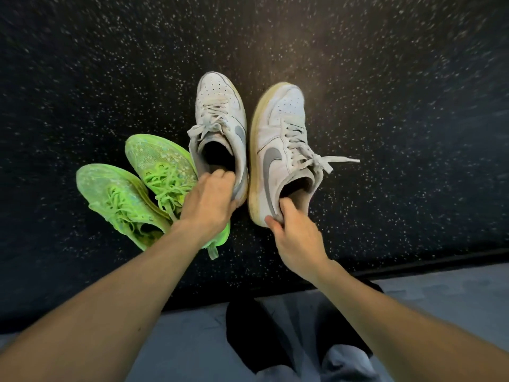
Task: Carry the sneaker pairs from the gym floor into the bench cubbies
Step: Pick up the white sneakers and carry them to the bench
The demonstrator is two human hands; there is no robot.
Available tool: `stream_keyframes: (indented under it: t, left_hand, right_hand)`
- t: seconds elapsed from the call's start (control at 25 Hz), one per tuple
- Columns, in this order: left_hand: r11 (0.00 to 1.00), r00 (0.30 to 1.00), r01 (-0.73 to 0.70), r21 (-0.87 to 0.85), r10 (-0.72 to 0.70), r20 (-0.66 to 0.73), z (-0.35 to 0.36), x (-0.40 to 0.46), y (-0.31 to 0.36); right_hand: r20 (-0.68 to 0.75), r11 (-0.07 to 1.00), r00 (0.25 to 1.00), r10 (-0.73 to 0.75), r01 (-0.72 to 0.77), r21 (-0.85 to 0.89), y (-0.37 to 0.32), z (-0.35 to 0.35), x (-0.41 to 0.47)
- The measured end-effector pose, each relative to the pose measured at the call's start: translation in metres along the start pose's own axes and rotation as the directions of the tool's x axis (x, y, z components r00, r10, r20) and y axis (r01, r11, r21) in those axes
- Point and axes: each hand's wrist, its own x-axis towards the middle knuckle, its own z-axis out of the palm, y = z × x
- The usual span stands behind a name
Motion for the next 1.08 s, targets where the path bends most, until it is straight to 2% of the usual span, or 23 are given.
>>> stream_keyframes:
  t: [0.12,0.24,0.36,0.52,0.68,0.8,1.08]
  left_hand:
    - [1.000,1.000,-0.020,0.002,0.021,-0.004,-0.013,-0.011,0.013]
    - [1.000,1.000,-0.013,0.020,0.012,0.016,-0.041,-0.022,0.025]
    - [0.993,0.999,-0.032,0.113,0.030,0.015,-0.082,-0.039,0.038]
    - [0.983,0.994,-0.074,0.169,0.085,-0.063,-0.157,-0.053,0.061]
    - [0.969,0.966,-0.079,0.236,0.133,-0.220,-0.267,-0.060,0.088]
    - [0.959,0.935,-0.060,0.276,0.151,-0.321,-0.347,-0.067,0.106]
    - [0.929,0.825,-0.019,0.371,0.224,-0.518,-0.590,-0.145,0.170]
  right_hand:
    - [-0.075,0.983,0.995,-0.058,0.044,-0.178,-0.007,-0.028,-0.008]
    - [-0.118,0.963,0.985,-0.123,0.089,-0.255,-0.029,-0.062,-0.011]
    - [-0.152,0.943,0.980,-0.127,0.072,-0.325,-0.066,-0.099,-0.017]
    - [-0.233,0.931,0.954,-0.189,0.099,-0.352,-0.119,-0.156,-0.036]
    - [-0.309,0.884,0.878,-0.365,0.223,-0.411,-0.193,-0.232,-0.059]
    - [-0.361,0.846,0.819,-0.447,0.256,-0.468,-0.248,-0.285,-0.076]
    - [-0.487,0.744,0.586,-0.647,0.348,-0.570,-0.406,-0.451,-0.182]
